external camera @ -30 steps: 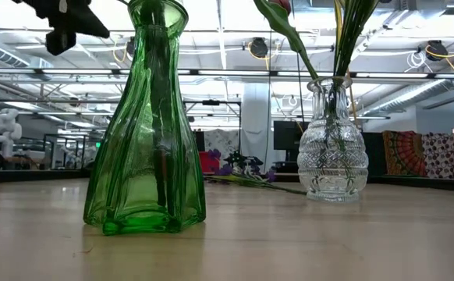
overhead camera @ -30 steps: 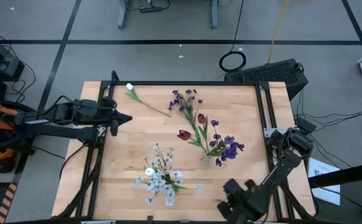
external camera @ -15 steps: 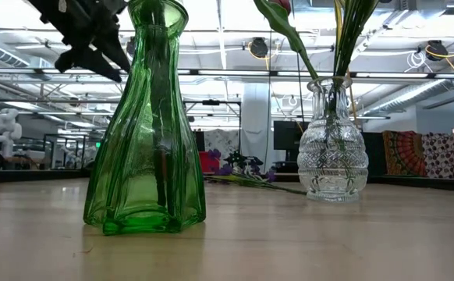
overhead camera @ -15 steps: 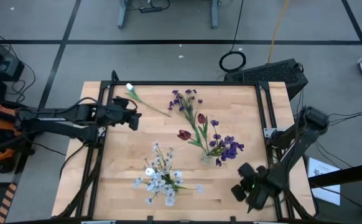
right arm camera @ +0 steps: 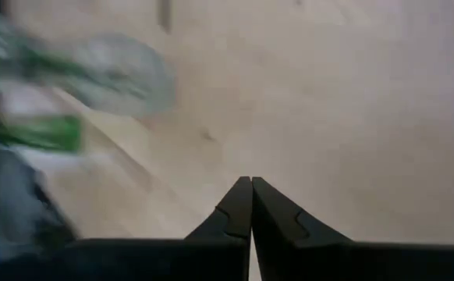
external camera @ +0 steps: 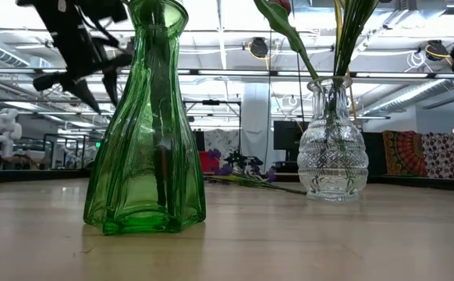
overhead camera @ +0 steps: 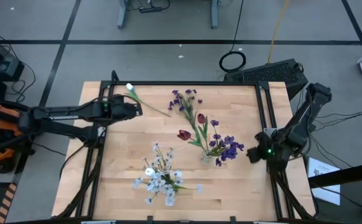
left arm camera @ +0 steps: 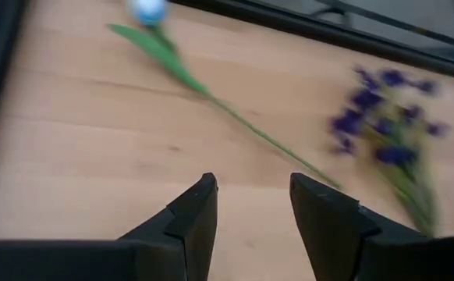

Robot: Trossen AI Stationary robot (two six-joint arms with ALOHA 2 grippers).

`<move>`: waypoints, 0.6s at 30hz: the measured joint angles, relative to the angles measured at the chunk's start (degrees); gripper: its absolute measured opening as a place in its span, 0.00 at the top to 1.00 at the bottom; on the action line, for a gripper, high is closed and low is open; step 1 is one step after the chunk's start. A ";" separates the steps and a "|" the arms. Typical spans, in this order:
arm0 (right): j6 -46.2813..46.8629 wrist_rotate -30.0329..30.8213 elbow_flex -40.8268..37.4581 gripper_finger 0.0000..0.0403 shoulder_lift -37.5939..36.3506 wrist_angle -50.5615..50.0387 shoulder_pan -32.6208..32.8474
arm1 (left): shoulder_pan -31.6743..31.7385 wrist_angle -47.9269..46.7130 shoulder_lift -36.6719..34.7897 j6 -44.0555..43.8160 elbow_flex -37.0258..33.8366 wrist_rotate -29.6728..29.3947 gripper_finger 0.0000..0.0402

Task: Sort flowers into vase by color
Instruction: Put the white tulip into the green vase

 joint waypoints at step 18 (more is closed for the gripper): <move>-2.12 1.84 0.02 1.00 -3.94 0.27 -2.06 | 18.30 16.09 18.59 1.48 0.01 6.65 0.58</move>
